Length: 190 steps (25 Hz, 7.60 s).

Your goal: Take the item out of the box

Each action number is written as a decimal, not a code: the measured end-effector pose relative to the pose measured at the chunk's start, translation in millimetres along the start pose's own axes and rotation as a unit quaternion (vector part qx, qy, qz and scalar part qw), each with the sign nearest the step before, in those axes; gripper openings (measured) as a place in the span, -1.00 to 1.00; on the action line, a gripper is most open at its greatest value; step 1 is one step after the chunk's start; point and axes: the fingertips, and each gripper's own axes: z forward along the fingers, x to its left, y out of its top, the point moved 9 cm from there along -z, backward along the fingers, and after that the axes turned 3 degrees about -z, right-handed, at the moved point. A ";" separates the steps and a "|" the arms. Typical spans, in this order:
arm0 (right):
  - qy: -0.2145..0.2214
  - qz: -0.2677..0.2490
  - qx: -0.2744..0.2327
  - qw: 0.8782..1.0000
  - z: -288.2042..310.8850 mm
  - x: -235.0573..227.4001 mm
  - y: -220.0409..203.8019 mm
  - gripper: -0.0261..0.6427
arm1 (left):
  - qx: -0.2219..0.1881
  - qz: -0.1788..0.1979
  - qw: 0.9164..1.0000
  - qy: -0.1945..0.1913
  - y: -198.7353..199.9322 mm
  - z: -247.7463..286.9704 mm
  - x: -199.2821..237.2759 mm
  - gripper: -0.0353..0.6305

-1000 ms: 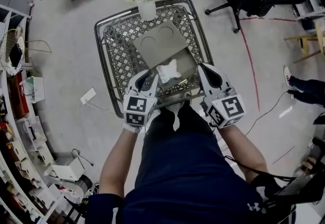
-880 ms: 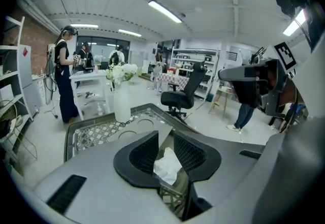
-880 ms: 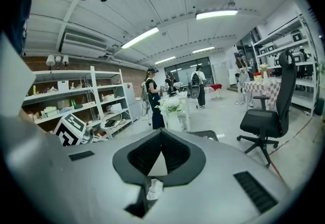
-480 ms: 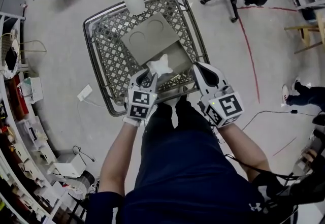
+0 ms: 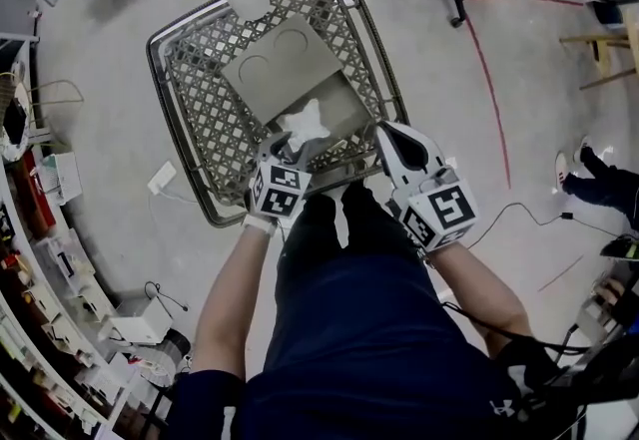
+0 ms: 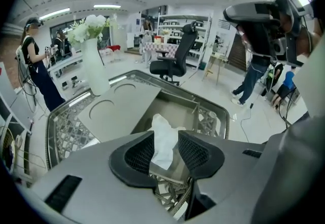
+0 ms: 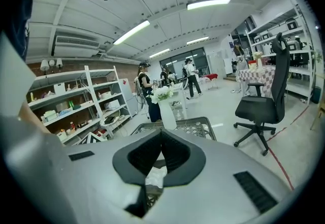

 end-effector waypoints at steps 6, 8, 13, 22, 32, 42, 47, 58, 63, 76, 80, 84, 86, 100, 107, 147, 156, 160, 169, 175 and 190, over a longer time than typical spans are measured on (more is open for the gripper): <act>-0.006 0.012 0.009 1.000 -0.2 -6.3 -10.0 -0.92 | 0.045 0.015 0.999 -0.009 -12.9 25.9 -2.0 -0.35; -0.008 0.016 0.012 1.000 -0.9 -7.8 -13.7 -0.92 | 0.059 0.022 0.998 -0.009 -16.7 33.3 -3.0 -0.34; -0.010 0.022 0.018 1.000 -1.5 -10.2 -20.1 -0.92 | 0.084 0.036 0.996 -0.002 -21.6 48.8 -2.8 -0.33; -0.020 0.032 0.025 0.999 -5.5 -13.5 -31.5 -0.92 | 0.116 0.051 0.992 0.009 -28.6 69.4 -3.5 -0.31; -0.024 0.037 0.032 0.999 -8.9 -13.4 -40.5 -0.91 | 0.139 0.062 0.988 0.026 -31.5 80.7 -0.9 -0.38; -0.017 0.034 0.029 0.999 -7.2 -9.6 -36.3 -0.92 | 0.138 0.052 0.989 0.010 -30.2 75.9 -1.7 -0.60; -0.011 0.031 0.028 0.999 -7.9 -8.4 -36.2 -0.92 | 0.130 0.047 0.990 0.011 -34.1 69.8 -4.9 -0.65; 0.008 0.019 0.024 1.000 -5.4 -0.3 -25.9 -0.92 | 0.084 0.046 0.995 0.006 -23.9 45.2 -13.1 -0.69; 0.017 0.013 0.021 1.000 -4.8 2.3 -20.2 -0.92 | 0.059 0.032 0.998 0.004 -16.7 27.6 -15.4 -0.70; 0.028 -0.002 0.001 1.000 -0.4 1.3 7.0 -0.92 | -0.031 -0.016 0.999 0.000 20.2 -36.1 -19.5 -0.71; 0.032 -0.006 -0.005 0.999 -1.8 1.5 16.1 -0.92 | -0.060 -0.026 0.998 -0.002 35.1 -58.1 -22.7 -0.71; 0.037 -0.007 -0.010 0.999 -1.8 2.3 23.2 -0.92 | -0.092 -0.035 0.995 -0.002 49.3 -80.0 -24.0 -0.72; 0.040 -0.007 -0.012 0.999 -1.4 3.0 26.3 -0.92 | -0.108 -0.038 0.993 -0.001 57.3 -92.7 -24.7 -0.72; 0.047 0.007 -0.045 0.998 -2.1 10.4 57.1 -0.92 | -0.208 -0.052 0.977 -0.002 93.9 -169.6 -31.4 -0.72; 0.045 0.017 -0.064 0.997 -1.9 8.9 75.8 -0.92 | -0.245 -0.050 0.968 0.002 105.9 -195.0 -32.9 -0.72; 0.046 0.002 -0.053 0.998 -9.5 17.6 95.2 -0.92 | -0.316 -0.058 0.947 -0.009 129.5 -238.2 -48.3 -0.72; 0.050 -0.001 -0.066 0.997 -12.2 22.7 95.1 -0.92 | -0.319 -0.054 0.946 -0.010 128.0 -241.0 -48.5 -0.72; 0.050 -0.004 -0.071 0.996 -13.4 22.3 95.8 -0.92 | -0.321 -0.053 0.946 -0.011 127.6 -241.6 -49.6 -0.72; 0.051 -0.009 -0.081 0.995 -13.3 23.3 100.7 -0.92 | -0.337 -0.044 0.941 -0.013 130.7 -246.2 -47.6 -0.72; 0.051 -0.007 -0.082 0.995 -11.6 24.5 102.2 -0.92 | -0.334 -0.042 0.942 -0.013 129.9 -245.8 -44.8 -0.72; 0.049 -0.006 -0.084 0.995 -14.5 25.0 101.1 -0.92 | -0.333 -0.033 0.942 -0.013 130.9 -248.8 -46.1 -0.72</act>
